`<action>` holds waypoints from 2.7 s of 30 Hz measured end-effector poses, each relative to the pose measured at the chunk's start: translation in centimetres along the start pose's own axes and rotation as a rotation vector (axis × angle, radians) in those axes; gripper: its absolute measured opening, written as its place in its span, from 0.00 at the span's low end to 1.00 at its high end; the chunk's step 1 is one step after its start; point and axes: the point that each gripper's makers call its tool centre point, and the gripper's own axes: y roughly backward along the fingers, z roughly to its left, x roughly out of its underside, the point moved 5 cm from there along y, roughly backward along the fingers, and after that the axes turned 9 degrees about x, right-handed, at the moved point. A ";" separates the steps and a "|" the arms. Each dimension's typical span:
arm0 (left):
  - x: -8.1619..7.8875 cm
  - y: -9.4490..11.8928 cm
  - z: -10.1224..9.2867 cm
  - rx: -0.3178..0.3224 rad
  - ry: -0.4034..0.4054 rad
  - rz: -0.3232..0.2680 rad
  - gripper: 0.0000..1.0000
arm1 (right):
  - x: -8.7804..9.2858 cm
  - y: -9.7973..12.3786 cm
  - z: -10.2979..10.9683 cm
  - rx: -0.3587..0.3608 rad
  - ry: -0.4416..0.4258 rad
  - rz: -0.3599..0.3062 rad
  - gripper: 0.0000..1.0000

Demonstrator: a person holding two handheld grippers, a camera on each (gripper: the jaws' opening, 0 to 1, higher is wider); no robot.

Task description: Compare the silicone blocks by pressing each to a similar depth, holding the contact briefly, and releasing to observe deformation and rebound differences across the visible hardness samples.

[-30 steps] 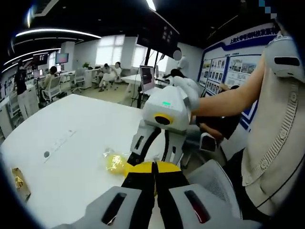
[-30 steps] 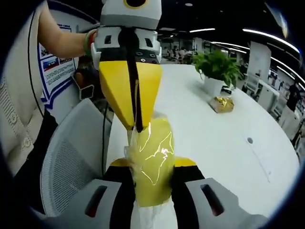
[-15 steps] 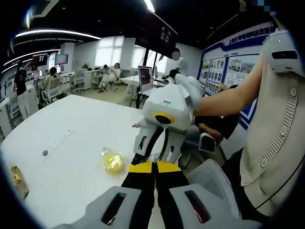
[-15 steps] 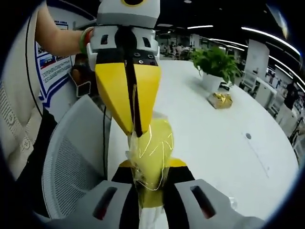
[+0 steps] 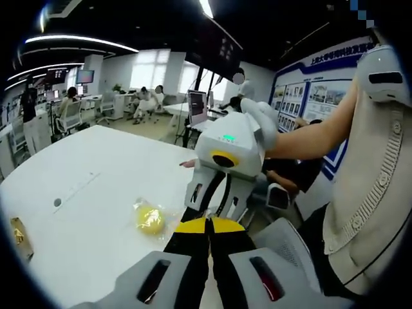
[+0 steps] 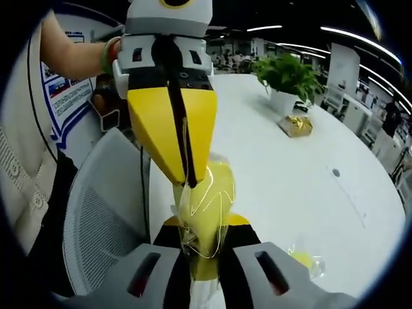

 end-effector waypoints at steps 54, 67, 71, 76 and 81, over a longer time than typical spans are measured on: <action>-0.5 -0.8 -0.9 -0.031 -0.034 0.063 0.00 | 0.7 0.6 0.1 0.024 -0.023 -0.117 0.23; -0.5 -0.7 -0.3 -0.046 -0.003 0.044 0.00 | 0.7 0.3 0.1 0.046 -0.015 -0.121 0.34; -0.4 -0.7 -0.2 -0.049 0.002 0.047 0.00 | 0.7 0.3 0.0 0.062 -0.031 -0.138 0.37; -0.3 -0.6 0.0 -0.057 0.008 0.045 0.00 | 0.8 0.8 -0.1 0.084 -0.063 -0.158 0.42; -0.1 -0.4 0.1 -0.064 0.013 0.051 0.00 | 1.2 1.6 -0.3 0.133 -0.096 -0.186 0.47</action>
